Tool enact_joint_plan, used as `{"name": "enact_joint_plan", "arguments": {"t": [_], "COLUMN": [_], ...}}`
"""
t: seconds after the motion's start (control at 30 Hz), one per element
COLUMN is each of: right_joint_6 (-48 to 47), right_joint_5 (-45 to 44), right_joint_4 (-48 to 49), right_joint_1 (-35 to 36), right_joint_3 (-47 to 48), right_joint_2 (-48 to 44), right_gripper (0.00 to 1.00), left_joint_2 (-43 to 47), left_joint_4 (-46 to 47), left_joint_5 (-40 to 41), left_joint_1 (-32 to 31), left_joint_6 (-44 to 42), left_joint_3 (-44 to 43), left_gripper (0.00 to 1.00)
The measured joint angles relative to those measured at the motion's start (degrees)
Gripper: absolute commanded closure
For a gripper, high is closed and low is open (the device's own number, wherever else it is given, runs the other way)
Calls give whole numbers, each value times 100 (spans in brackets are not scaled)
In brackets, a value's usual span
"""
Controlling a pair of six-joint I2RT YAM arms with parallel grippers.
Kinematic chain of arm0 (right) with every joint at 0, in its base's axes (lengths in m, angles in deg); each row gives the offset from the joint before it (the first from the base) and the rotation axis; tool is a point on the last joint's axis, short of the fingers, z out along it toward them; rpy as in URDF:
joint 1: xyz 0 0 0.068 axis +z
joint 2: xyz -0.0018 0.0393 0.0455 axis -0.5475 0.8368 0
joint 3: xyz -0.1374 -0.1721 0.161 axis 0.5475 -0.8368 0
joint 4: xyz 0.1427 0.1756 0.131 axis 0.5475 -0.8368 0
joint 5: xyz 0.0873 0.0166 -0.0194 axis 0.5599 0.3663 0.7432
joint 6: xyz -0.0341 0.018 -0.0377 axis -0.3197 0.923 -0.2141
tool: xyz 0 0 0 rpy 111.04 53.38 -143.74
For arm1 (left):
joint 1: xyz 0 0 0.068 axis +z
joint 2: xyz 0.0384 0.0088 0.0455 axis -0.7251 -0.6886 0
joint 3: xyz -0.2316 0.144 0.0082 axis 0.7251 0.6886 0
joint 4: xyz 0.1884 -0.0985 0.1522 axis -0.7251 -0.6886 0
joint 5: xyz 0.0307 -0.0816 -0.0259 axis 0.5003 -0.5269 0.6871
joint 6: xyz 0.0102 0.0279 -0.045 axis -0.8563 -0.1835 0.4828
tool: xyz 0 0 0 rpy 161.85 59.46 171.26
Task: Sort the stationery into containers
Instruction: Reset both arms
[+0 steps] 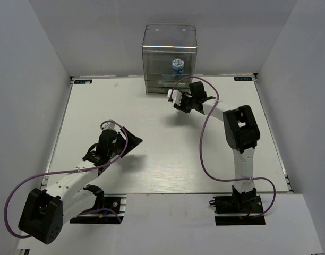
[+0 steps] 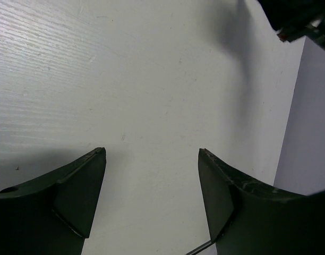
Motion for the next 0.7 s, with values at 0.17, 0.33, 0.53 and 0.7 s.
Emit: {"name": "enact_joint_plan", "arguments": {"t": [0.17, 0.33, 0.53, 0.7], "right_joint_6": [1097, 2304, 3768, 4336], "right_joint_5": [881, 1263, 638, -140], "right_joint_4": [-157, -42, -162, -273], "right_joint_1": [7, -55, -68, -94], "right_joint_3": [-627, -1510, -2623, -3510], "right_joint_2": [-1237, -2555, -3633, -4498], "right_gripper": [10, 10, 10, 10], "left_joint_2": [0, 9, 216, 452], "left_joint_4": [146, 278, 420, 468], "left_joint_5": [-17, -52, -66, -68], "left_joint_1": [0, 0, 0, 0], "left_joint_6": [-144, -476, -848, -1117], "left_joint_3": [0, -68, -271, -304], "left_gripper": [20, 11, 0, 0]}}
